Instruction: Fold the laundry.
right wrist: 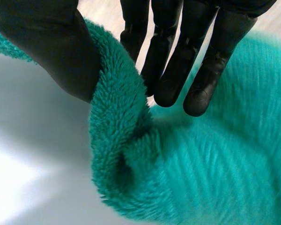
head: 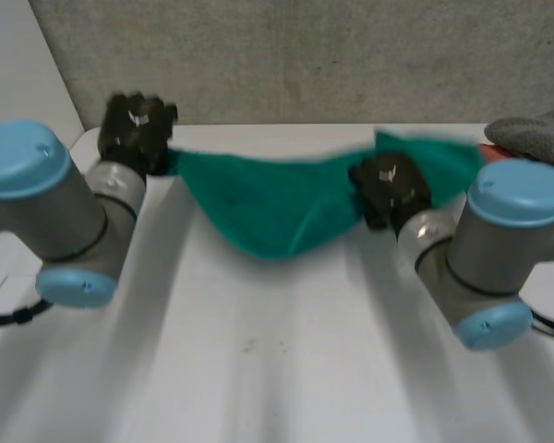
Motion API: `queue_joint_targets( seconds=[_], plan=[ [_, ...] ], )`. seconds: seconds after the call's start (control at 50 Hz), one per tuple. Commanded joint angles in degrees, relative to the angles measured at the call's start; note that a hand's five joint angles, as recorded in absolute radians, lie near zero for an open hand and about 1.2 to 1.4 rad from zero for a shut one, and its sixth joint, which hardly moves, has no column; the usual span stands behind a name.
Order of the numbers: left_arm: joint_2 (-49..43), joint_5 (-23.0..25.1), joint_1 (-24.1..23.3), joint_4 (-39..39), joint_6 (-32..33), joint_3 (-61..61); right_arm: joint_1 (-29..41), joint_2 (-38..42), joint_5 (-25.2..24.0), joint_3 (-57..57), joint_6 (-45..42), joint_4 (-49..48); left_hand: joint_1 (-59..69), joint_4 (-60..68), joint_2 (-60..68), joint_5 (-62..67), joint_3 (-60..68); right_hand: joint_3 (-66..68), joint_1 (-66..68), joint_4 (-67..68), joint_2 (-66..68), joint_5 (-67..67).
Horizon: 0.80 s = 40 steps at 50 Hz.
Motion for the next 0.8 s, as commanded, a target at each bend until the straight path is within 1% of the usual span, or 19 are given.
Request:
queue_joint_targets(
  seconds=[0.02, 0.08, 0.16, 0.18, 0.2, 0.26, 0.34, 0.38, 0.42, 0.44, 0.5, 0.52, 0.68, 0.8],
  plan=[
    [-0.5, -0.1, 0.1, -0.2, -0.6, -4.3, -0.3, 0.2, 0.0, 4.1, 0.0, 8.8, 14.9, 11.1, 11.3, 13.4, 11.5, -2.9, 9.2, -3.4, -2.6, -1.9],
    [-0.2, 0.0, 0.1, -0.2, -0.8, -5.3, -0.7, -1.0, 0.0, 3.7, 0.0, 12.7, 14.9, 11.1, 11.3, 13.4, 11.5, -21.0, -8.9, -21.5, -20.7, -20.1],
    [0.9, 0.1, 0.3, -0.2, -0.8, -6.9, -1.6, -5.3, -0.3, 2.7, 0.0, 16.3, 14.9, 11.1, 11.3, 13.4, 11.5, -38.4, -26.3, -38.9, -38.1, -37.4],
    [1.3, 0.1, 0.3, -0.2, -0.8, -7.5, -1.7, -7.5, -0.5, 1.5, -0.1, 18.0, 14.9, 11.1, 11.3, 13.4, 11.5, -43.1, -31.0, -43.6, -42.8, -42.1],
    [1.6, 0.1, 0.3, -0.2, -0.8, -7.7, -1.8, -8.1, -0.6, 0.6, -0.2, 18.9, 14.9, 11.1, 11.3, 13.4, 11.5, -44.1, -32.0, -44.6, -43.8, -43.2],
    [3.1, 0.1, 0.6, -0.2, -0.8, -9.3, -1.9, -8.8, -1.0, -3.0, -1.4, 23.0, 14.9, 11.1, 11.3, 13.4, 11.5, -46.2, -34.1, -46.7, -45.8, -45.2],
    [4.1, 0.2, 0.6, -0.2, -0.8, -11.1, -2.7, -7.0, -3.0, -9.5, -5.4, 29.0, 14.9, 11.1, 11.3, 13.4, 11.5, -46.7, -34.6, -47.2, -46.4, -45.7],
    [4.5, 0.3, 0.6, -0.2, -0.8, -11.9, -3.2, -4.3, -3.9, -13.8, -8.0, 31.4, 14.9, 11.1, 11.3, 13.4, 11.5, -45.8, -33.7, -46.3, -45.5, -44.9],
    [4.8, 0.5, 0.5, -0.2, -0.7, -12.3, -3.5, -2.1, -3.9, -17.0, -9.5, 33.0, 14.9, 11.1, 11.3, 13.4, 11.5, -45.3, -33.2, -45.8, -45.0, -44.4],
    [4.9, 0.8, 0.5, -0.2, -0.7, -12.6, -3.9, 0.2, -3.6, -20.2, -10.8, 34.3, 14.9, 11.1, 11.3, 13.4, 11.5, -44.8, -32.7, -45.3, -44.5, -43.9],
    [5.5, 1.5, 0.5, -0.2, -0.8, -13.1, -4.5, 4.0, -3.5, -24.5, -11.6, 36.1, 14.9, 11.1, 11.3, 13.4, 11.5, -43.5, -31.4, -44.0, -43.2, -42.5],
    [5.6, 1.7, 0.5, -0.2, -0.8, -13.2, -5.3, 6.5, -3.6, -26.8, -12.1, 36.9, 14.9, 11.1, 11.3, 13.4, 11.5, -43.1, -31.0, -43.6, -42.8, -42.2],
    [5.6, 2.3, 0.7, -0.2, -0.8, -13.3, -7.2, 17.6, -3.9, -35.2, -13.5, 37.6, 14.9, 11.1, 11.3, 13.4, 11.5, -42.0, -29.9, -42.5, -41.6, -41.0],
    [5.6, 2.3, 0.7, -0.2, -0.8, -13.3, -8.3, 22.8, -4.2, -38.5, -16.9, 37.5, 14.9, 11.1, 11.3, 13.4, 11.5, -39.8, -27.7, -40.3, -39.5, -38.8]
  ],
)
